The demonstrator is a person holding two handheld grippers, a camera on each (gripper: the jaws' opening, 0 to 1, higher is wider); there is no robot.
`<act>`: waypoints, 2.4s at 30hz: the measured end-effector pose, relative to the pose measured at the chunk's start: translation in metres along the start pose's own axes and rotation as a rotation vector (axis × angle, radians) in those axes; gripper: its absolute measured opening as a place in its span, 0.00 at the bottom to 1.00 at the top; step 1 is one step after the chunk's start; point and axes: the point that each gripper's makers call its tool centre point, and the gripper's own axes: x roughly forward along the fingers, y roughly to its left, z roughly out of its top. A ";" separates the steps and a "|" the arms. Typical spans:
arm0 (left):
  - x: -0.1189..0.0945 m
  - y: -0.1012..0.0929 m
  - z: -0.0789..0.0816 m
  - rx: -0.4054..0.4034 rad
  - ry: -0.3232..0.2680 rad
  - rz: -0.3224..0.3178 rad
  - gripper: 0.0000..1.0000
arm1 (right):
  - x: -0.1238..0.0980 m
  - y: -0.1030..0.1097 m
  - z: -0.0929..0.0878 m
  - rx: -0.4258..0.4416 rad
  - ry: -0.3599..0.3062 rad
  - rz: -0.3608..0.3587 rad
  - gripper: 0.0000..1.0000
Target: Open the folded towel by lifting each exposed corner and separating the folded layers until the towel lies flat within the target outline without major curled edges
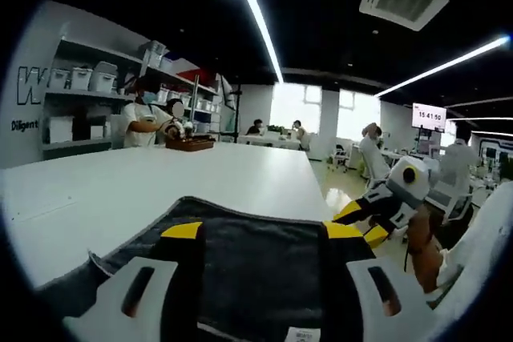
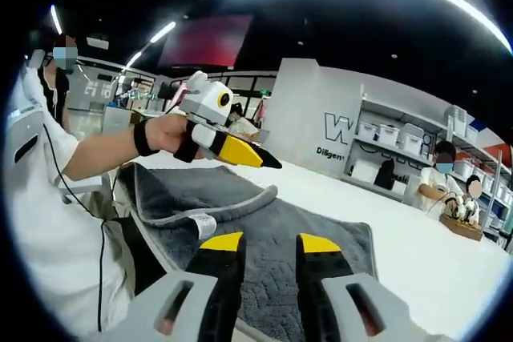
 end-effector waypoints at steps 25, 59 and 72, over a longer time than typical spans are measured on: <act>-0.046 -0.024 -0.008 0.058 -0.077 -0.008 0.57 | 0.025 0.016 0.040 -0.031 -0.076 0.082 0.23; -0.112 -0.046 -0.034 0.117 -0.069 0.093 0.57 | 0.034 0.014 0.034 -0.030 -0.054 0.075 0.24; -0.111 -0.059 -0.062 0.136 -0.010 0.122 0.56 | 0.035 0.008 0.025 -0.018 -0.030 0.059 0.24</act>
